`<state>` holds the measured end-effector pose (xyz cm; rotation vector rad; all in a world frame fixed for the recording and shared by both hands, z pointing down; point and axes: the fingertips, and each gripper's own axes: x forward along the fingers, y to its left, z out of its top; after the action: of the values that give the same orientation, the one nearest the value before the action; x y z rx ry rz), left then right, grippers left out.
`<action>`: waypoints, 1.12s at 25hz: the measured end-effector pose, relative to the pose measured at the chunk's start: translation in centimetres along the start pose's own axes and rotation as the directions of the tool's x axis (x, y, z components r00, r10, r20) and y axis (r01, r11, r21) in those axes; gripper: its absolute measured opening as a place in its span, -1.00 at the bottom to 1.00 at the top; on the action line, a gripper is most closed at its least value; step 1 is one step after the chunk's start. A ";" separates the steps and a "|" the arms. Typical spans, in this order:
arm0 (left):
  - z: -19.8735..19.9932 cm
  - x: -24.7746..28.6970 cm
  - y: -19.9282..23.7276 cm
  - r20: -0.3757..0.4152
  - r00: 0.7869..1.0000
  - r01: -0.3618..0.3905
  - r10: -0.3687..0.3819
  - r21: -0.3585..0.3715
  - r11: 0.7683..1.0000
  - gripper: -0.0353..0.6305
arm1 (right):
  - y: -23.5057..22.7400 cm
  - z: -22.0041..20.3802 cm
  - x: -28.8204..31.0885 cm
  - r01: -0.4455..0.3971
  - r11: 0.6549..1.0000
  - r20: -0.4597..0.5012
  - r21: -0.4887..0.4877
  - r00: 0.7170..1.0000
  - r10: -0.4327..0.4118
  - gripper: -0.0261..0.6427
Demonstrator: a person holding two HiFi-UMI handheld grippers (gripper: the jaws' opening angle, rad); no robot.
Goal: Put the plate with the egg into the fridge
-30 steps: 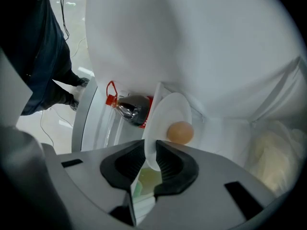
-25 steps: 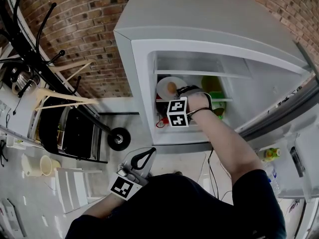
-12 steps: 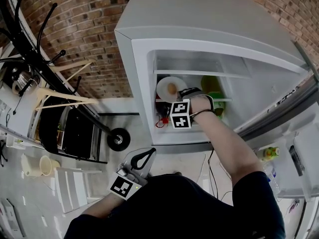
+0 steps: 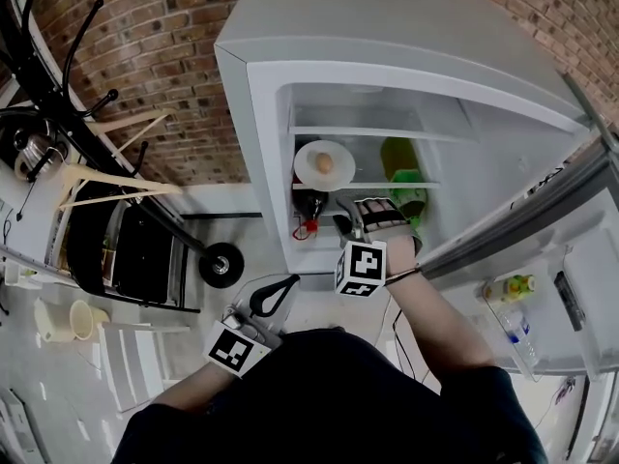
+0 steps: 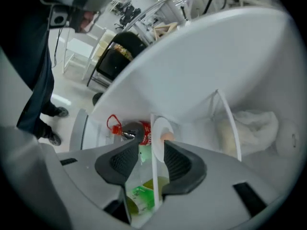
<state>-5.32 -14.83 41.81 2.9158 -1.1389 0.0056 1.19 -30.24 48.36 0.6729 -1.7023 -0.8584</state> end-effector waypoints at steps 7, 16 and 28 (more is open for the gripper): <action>0.1 0.8 -0.3 0.006 1.000 0.031 -0.031 -0.013 0.999 -0.88 | 1.4 2.9 -7.0 -0.080 0.882 0.269 0.465 0.962 -0.055 -0.66; 0.6 1.9 -1.3 0.013 0.997 0.075 -0.075 -0.007 0.997 -0.88 | 2.1 4.5 -12.3 -0.367 0.528 0.511 0.766 0.846 -0.153 -0.89; 0.4 2.2 -2.1 0.001 0.995 0.098 -0.098 0.010 0.995 -0.88 | 3.7 5.0 -13.7 -0.389 0.502 0.559 0.772 0.791 -0.247 -0.89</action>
<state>-2.28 -14.79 41.39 2.9773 -0.9978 0.0075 0.09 -16.31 42.87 1.0330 -2.8068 -0.0052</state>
